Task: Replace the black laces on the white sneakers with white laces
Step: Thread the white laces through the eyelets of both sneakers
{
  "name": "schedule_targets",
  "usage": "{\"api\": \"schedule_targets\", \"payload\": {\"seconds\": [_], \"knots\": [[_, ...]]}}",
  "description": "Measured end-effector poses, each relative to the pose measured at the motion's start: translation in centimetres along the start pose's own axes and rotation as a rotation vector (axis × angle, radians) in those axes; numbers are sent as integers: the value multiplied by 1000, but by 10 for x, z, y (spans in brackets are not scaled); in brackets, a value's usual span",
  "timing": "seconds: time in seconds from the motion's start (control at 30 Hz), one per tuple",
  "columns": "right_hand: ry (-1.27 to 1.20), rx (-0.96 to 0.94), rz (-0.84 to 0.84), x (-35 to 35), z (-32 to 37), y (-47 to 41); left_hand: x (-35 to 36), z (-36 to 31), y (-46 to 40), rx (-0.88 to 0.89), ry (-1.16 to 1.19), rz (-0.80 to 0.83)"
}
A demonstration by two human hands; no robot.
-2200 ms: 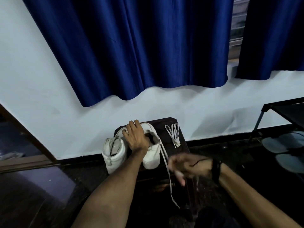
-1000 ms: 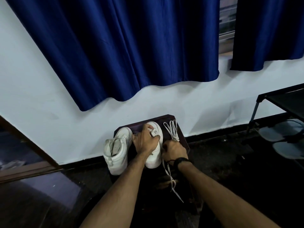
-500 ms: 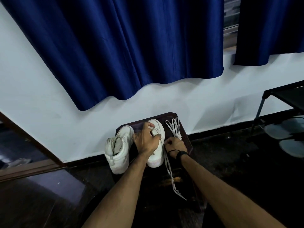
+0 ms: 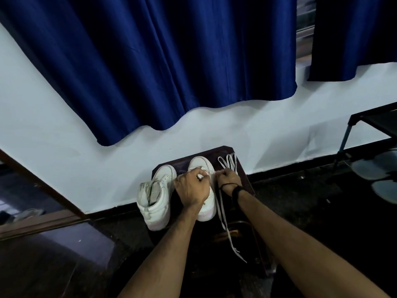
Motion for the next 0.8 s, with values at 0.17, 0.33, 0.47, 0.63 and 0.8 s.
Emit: {"api": "schedule_targets", "payload": {"seconds": [0.17,0.33,0.47,0.63,0.8], "knots": [[-289,82,467,-30,0,11,2,0,-1,-36,-54,18],[-215,-114,564,-77,21,29,-1,-11,3,31,-184,1],[-644,-211,504,-97,66,51,-8,-44,17,235,155,95],[-605,-189,288,-97,80,50,-20,-59,39,-466,1052,773],[-171,-165,161,-96,57,48,-83,-11,8,-273,700,847]]}}
Point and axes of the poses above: each hand's wrist, its own y-axis away from the middle knuckle, its own x-axis out of the palm, z = x × y, the point moved 3 cm from there along -y, towards the middle knuckle, and after that the axes turned 13 degrees about y, right-handed, at the moved point
